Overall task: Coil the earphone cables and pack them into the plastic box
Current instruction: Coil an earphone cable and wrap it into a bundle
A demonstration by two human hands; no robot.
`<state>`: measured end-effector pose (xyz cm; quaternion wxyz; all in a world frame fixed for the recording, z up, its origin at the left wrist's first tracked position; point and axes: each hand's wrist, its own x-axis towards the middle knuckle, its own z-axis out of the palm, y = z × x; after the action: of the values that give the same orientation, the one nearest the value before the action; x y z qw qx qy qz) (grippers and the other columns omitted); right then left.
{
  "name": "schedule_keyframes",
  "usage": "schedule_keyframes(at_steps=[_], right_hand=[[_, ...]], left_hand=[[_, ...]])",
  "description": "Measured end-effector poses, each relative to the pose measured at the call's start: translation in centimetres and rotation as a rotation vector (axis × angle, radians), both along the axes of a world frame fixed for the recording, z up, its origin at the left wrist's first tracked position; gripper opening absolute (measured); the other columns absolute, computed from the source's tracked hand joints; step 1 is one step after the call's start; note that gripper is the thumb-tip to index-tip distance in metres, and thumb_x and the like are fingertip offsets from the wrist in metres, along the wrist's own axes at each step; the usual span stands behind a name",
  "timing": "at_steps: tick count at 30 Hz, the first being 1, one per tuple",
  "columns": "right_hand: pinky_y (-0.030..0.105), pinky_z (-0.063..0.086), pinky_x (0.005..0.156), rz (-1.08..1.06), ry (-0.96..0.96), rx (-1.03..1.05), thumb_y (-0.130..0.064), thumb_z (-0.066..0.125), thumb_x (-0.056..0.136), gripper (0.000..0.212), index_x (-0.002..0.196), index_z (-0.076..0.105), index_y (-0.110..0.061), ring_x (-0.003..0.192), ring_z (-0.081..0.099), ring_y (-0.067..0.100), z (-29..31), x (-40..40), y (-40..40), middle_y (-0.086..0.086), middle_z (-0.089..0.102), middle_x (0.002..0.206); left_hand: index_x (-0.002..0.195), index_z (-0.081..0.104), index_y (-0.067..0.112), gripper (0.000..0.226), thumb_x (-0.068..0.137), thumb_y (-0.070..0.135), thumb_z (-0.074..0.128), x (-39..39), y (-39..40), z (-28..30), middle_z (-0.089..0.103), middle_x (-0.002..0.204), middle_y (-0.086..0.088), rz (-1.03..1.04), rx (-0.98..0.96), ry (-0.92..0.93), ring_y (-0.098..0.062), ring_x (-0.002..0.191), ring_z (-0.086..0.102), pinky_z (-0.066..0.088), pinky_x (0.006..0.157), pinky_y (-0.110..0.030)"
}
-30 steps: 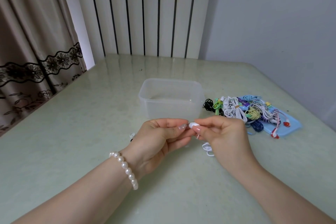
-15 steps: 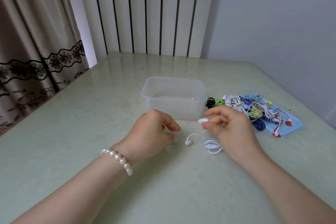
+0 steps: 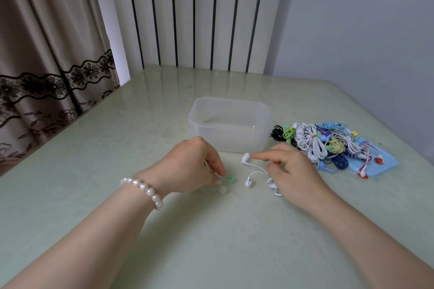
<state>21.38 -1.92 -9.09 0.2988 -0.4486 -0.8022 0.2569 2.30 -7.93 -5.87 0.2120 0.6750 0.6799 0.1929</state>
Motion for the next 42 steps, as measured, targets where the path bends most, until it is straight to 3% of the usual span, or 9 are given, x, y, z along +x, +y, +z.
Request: schedule_keyframes(at_steps=[3, 9, 12, 16, 20, 27, 33, 38, 42], right_hand=[[0.011, 0.031, 0.081, 0.079, -0.005, 0.071, -0.023, 0.049, 0.071, 0.035, 0.099, 0.07, -0.027, 0.093, 0.043, 0.008, 0.7, -0.3, -1.0, -0.01, 0.049, 0.089], [0.023, 0.016, 0.087, 0.16, -0.397, 0.261, -0.043, 0.066, 0.074, 0.028, 0.1, 0.07, -0.034, 0.118, 0.03, 0.013, -0.4, -0.4, -0.8, -0.007, 0.047, 0.117], [0.024, 0.019, 0.08, 0.121, -0.284, 0.337, -0.038, 0.066, 0.071, 0.019, 0.082, 0.073, -0.025, 0.107, 0.043, 0.02, -0.6, -0.3, -0.6, -0.005, 0.055, 0.102], [0.017, 0.032, 0.075, 0.041, 0.034, 0.225, -0.029, 0.071, 0.07, 0.006, 0.072, 0.07, -0.023, 0.082, 0.047, 0.01, 0.3, 0.0, -0.8, -0.012, 0.054, 0.075], [0.014, 0.042, 0.05, -0.005, 0.305, -0.01, -0.007, 0.073, 0.074, 0.025, 0.063, 0.065, -0.027, 0.053, 0.045, 0.006, 1.3, 0.1, -1.4, -0.005, 0.061, 0.06], [0.015, 0.038, 0.044, 0.003, 0.387, -0.234, 0.004, 0.064, 0.076, 0.022, 0.063, 0.063, -0.014, 0.041, 0.048, 0.007, 1.5, -0.3, -1.9, 0.002, 0.064, 0.051], [0.011, 0.048, 0.059, 0.067, 0.548, -0.337, 0.001, 0.066, 0.074, 0.01, 0.072, 0.068, -0.009, 0.055, 0.062, 0.003, 2.0, 0.0, -1.7, -0.003, 0.069, 0.059], [0.016, 0.051, 0.065, 0.082, 0.699, -0.456, -0.021, 0.07, 0.052, 0.017, 0.067, 0.075, -0.015, 0.061, 0.062, 0.01, 2.2, 0.3, -1.6, 0.003, 0.072, 0.068], [0.013, 0.05, 0.063, 0.095, 0.714, -0.414, -0.014, 0.067, 0.057, 0.019, 0.074, 0.072, -0.008, 0.059, 0.064, 0.008, 2.5, 0.1, -1.9, 0.002, 0.072, 0.065]], left_hand=[[0.083, 0.073, 0.028, 0.013, 0.075, 0.017, 0.071, 0.0, -0.1, -0.1, 0.063, 0.084, 0.01, -0.019, 0.01, 0.056, -0.003, 0.07, 0.051, 0.037, 0.053, -0.003], [0.09, 0.073, 0.028, 0.019, 0.072, 0.032, 0.076, 0.4, -0.2, -0.3, 0.065, 0.09, 0.009, -0.061, 0.022, 0.134, -0.008, 0.083, 0.054, 0.042, 0.066, -0.015], [0.092, 0.073, 0.028, 0.022, 0.071, 0.029, 0.076, 0.6, -0.3, -0.6, 0.067, 0.098, 0.007, -0.074, 0.03, 0.152, -0.009, 0.091, 0.056, 0.046, 0.08, -0.022], [0.092, 0.073, 0.028, 0.021, 0.071, 0.027, 0.076, 0.8, -0.3, -0.9, 0.065, 0.093, 0.008, -0.092, 0.054, 0.181, -0.007, 0.082, 0.047, 0.038, 0.072, -0.02], [0.085, 0.074, 0.029, 0.014, 0.072, 0.025, 0.075, 0.7, -0.2, -1.1, 0.063, 0.089, 0.009, -0.124, 0.072, 0.176, -0.007, 0.087, 0.046, 0.037, 0.073, -0.02], [0.077, 0.073, 0.027, 0.007, 0.072, 0.021, 0.075, 0.5, -0.1, -1.0, 0.057, 0.086, 0.008, -0.17, 0.081, 0.15, -0.006, 0.083, 0.046, 0.04, 0.074, -0.019], [0.066, 0.068, 0.011, 0.014, 0.071, -0.001, 0.074, 1.2, -0.1, 0.0, 0.068, 0.061, -0.004, 0.058, 0.084, -0.651, -0.01, 0.052, 0.061, 0.049, 0.049, -0.02], [0.077, 0.065, -0.004, 0.01, 0.073, -0.013, 0.063, 3.2, -0.3, -0.7, 0.069, 0.067, -0.012, 0.173, -0.066, -1.211, -0.015, 0.058, 0.067, 0.055, 0.056, -0.019], [0.084, 0.065, -0.01, 0.012, 0.078, -0.014, 0.056, 3.5, -0.1, -1.1, 0.071, 0.078, -0.017, 0.184, -0.149, -1.381, -0.018, 0.068, 0.07, 0.057, 0.063, -0.021]])
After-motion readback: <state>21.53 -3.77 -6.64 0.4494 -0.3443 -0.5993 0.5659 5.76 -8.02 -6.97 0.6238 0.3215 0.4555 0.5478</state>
